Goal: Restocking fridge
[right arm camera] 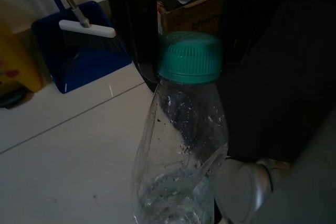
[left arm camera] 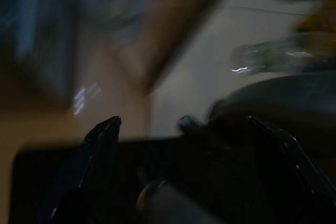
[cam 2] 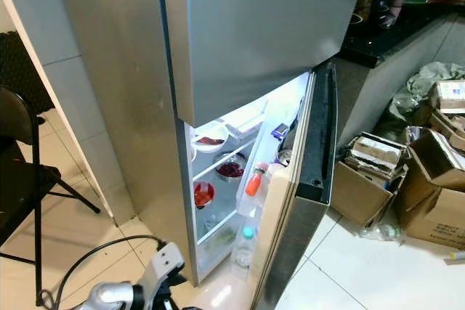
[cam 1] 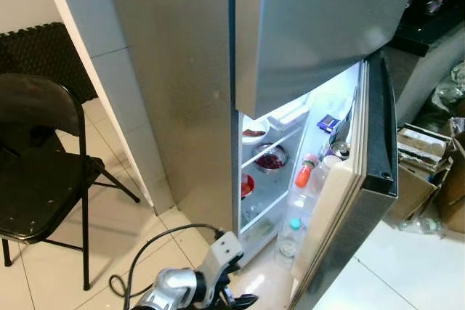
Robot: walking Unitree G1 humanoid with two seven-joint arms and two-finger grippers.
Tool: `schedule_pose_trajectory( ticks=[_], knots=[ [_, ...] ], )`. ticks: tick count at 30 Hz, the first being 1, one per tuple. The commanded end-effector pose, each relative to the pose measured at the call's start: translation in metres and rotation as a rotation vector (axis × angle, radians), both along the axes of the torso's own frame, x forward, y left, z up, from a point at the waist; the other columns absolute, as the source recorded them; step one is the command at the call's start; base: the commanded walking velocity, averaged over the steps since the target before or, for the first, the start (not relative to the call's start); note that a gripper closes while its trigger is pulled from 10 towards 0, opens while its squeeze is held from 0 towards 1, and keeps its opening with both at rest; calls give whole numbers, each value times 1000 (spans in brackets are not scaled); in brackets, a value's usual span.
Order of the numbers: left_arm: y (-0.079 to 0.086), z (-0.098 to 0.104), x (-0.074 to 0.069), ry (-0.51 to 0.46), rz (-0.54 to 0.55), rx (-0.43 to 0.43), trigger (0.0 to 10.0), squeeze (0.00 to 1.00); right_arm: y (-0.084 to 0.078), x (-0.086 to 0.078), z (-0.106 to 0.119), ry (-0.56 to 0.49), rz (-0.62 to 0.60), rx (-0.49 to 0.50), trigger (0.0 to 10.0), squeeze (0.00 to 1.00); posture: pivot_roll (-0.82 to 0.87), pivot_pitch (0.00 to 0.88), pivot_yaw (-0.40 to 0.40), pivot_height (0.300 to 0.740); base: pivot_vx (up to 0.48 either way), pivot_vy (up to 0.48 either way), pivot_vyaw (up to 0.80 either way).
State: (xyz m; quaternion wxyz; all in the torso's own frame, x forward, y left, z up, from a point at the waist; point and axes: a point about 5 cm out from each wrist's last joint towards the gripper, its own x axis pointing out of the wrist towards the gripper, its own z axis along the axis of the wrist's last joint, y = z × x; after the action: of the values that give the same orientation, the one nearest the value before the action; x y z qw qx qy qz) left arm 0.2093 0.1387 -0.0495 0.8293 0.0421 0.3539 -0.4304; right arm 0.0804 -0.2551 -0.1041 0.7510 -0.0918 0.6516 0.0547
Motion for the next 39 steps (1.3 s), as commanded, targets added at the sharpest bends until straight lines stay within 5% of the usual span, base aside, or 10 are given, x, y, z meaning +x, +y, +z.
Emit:
schedule_pose_trajectory(
  ticks=[1,2,5,7,11,19,39],
  knots=[
    [3,-7,-7,29,70,20,10000,0,-3,1,1,3,10,-18,10000,0,-8,0,-59,740,0,0,0],
    [3,-7,-7,29,70,20,10000,0,-3,1,1,3,10,-18,10000,0,-8,0,-59,740,0,0,0],
    [19,-28,-33,127,298,76,10000,0,-4,0,1,16,9,-36,10000,0,-9,0,-60,740,0,0,0],
    [19,-28,-33,127,298,76,10000,0,-4,0,1,16,9,-36,10000,0,-9,0,-60,740,0,0,0],
    [32,-41,-57,212,470,112,10000,0,-4,-2,1,30,8,-39,10000,0,-15,0,-60,740,0,0,-653],
    [45,-53,-87,310,620,173,10000,0,-5,-4,0,35,10,-43,10000,0,-18,0,-61,740,0,0,-733],
    [40,-51,-75,260,625,205,10000,0,-3,-5,0,31,10,-29,10000,0,-10,0,-60,740,0,0,-754]
  ],
)
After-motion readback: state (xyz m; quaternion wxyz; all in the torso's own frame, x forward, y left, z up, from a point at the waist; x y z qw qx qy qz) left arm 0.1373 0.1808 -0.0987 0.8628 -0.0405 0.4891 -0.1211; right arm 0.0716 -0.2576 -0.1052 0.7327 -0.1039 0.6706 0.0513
